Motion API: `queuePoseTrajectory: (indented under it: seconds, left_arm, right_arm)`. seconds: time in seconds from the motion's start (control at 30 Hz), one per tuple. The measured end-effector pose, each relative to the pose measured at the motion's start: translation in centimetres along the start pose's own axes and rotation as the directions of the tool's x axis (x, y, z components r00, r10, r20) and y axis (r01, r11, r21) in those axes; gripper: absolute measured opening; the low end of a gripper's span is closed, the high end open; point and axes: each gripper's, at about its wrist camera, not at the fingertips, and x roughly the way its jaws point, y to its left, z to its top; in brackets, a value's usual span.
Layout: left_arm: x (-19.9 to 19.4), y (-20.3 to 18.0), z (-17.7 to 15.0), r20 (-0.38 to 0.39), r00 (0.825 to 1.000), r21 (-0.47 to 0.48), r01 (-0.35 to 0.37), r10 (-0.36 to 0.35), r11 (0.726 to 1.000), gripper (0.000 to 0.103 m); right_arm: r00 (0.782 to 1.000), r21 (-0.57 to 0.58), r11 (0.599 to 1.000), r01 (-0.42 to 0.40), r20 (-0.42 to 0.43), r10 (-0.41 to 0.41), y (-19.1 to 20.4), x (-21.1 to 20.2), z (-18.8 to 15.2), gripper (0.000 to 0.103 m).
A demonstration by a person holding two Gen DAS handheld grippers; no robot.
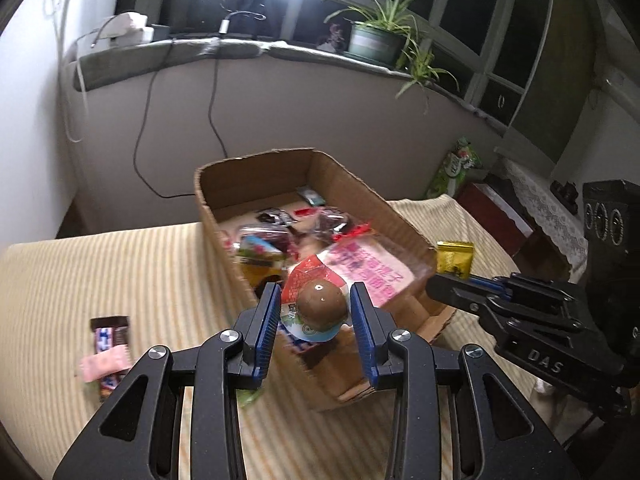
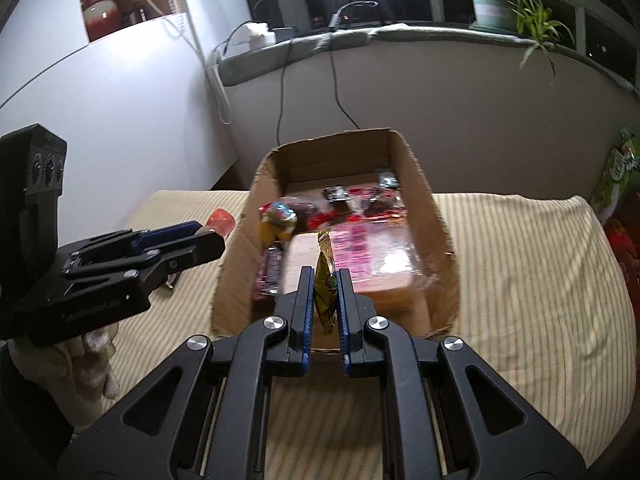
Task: Organize snacks
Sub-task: 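Carry the chocolate egg with the left gripper over the box while the right gripper carries the yellow packet there, then open both grippers to release the chocolate egg and yellow packet into the box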
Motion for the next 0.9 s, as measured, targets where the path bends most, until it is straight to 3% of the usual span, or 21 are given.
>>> queuePoseTrajectory:
  seconds: [0.5, 0.57, 0.6, 0.67, 0.73, 0.9]
  left_arm:
    - [1.7, -2.5, 0.4, -0.025, 0.999, 0.048, -0.020, 0.021, 0.999, 0.037]
    - [1.8, -2.5, 0.4, -0.025, 0.999, 0.049, -0.023, 0.024, 0.999, 0.043]
    - [1.8, -2.5, 0.4, -0.024, 0.999, 0.050, -0.024, 0.025, 0.998, 0.044]
    - [1.8, -2.5, 0.4, -0.025, 0.999, 0.051, -0.026, 0.027, 0.998, 0.045]
    - [1.7, -2.2, 0.4, -0.023, 0.999, 0.045, -0.029, 0.030, 0.999, 0.045]
    - [1.3, -1.6, 0.3, -0.017, 0.999, 0.029, -0.033, 0.034, 0.999, 0.045]
  right_arm:
    - [1.000, 0.044, 0.999, 0.009, -0.023, -0.008, -2.9, 1.4, 0.1, 0.011]
    - [1.000, 0.047, 0.999, 0.008, -0.025, -0.006, -3.1, 1.5, 0.1, 0.012]
    - [1.000, 0.049, 0.999, 0.008, -0.027, -0.007, -3.1, 1.6, 0.1, 0.016]
    - [1.000, 0.051, 0.999, 0.013, -0.022, -0.012, -3.2, 1.6, 0.1, 0.049]
    - [1.000, 0.050, 0.999, 0.021, -0.010, -0.021, -3.1, 1.4, 0.0, 0.062]
    - [1.000, 0.062, 0.998, 0.028, -0.002, -0.028, -3.3, 1.1, 0.2, 0.066]
